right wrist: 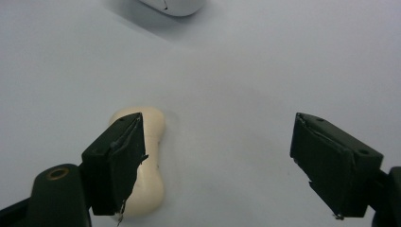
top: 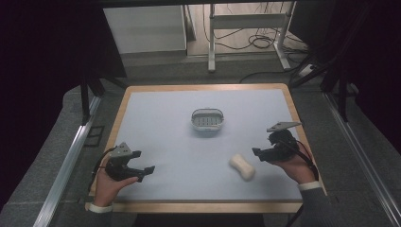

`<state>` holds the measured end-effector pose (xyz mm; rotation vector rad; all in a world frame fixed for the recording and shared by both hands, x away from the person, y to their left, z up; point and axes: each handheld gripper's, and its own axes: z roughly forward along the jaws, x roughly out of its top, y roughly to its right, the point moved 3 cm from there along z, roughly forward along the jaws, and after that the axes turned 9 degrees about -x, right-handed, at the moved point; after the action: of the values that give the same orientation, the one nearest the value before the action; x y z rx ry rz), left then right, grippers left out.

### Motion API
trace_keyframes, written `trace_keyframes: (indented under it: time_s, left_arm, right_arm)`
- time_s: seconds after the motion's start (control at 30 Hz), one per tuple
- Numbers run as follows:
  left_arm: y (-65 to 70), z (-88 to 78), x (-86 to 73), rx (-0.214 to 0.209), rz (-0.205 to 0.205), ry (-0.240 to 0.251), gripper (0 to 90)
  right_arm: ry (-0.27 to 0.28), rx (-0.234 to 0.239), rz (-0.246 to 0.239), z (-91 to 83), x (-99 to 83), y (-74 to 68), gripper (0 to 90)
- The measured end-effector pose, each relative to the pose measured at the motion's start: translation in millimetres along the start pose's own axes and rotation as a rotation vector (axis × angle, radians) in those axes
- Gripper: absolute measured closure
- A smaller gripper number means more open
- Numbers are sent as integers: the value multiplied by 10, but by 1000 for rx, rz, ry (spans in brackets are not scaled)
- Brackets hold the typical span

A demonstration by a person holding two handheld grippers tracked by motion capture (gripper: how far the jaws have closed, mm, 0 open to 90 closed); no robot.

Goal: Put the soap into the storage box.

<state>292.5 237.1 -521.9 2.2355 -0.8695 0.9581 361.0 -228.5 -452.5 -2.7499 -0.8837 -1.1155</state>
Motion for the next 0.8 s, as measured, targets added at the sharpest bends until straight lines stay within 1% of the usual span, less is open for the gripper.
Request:
trace_keyframes:
  time_s: [0.13, 0.17, 0.23, 0.27, 0.33, 0.37, 0.43, 0.5, 0.53, 0.57, 0.63, 0.67, 0.7, 0.73, 0.77, 0.8]
  left_arm:
    - [-4, -24, 7, -1, -5, 12, 134]
    - [3, -44, 10, -1, -4, 19, 134]
    - [4, -51, 11, -2, -4, 22, 134]
    - [2, -54, 12, 0, -4, 25, 134]
    - [-2, -50, 12, 1, -5, 23, 134]
    - [-3, -41, 11, -1, -7, 20, 134]
    - [-5, -35, 10, -1, -7, 17, 134]
    - [-4, -34, 9, -3, -7, 16, 134]
    - [-4, -34, 9, -3, -7, 16, 134]
    - [-1, -37, 9, -6, -7, 19, 134]
    - [0, -42, 9, -7, -7, 19, 134]
    - [2, -44, 10, -7, -7, 21, 134]
    - [6, -43, 12, -9, -8, 22, 134]
    - [6, -43, 12, -9, -8, 22, 134]
    - [7, -35, 13, -11, -6, 18, 134]
    - [7, -35, 13, -11, -6, 18, 133]
  right_arm:
    - [-4, 5, -3, 20, 43, -45, 185]
    - [-20, 15, -13, 46, 67, -89, 185]
    - [-28, 22, -29, 63, 86, -135, 185]
    - [-28, 22, -29, 63, 86, -135, 185]
    - [-38, 26, -39, 74, 96, -181, 185]
    - [-42, 41, -50, 81, 102, -233, 185]
    - [-48, 51, -61, 94, 106, -288, 185]
    - [-67, 58, -73, 118, 106, -338, 186]
    - [-67, 58, -73, 118, 106, -338, 186]
    - [-93, 57, -85, 153, 105, -372, 187]
    - [-116, 59, -97, 183, 104, -406, 195]
    - [-116, 59, -97, 183, 104, -406, 195]
    - [-139, 59, -107, 212, 100, -439, 200]
    - [-139, 59, -107, 212, 100, -439, 200]
    - [-159, 63, -114, 248, 92, -473, 203]
    - [-159, 63, -114, 248, 92, -473, 203]
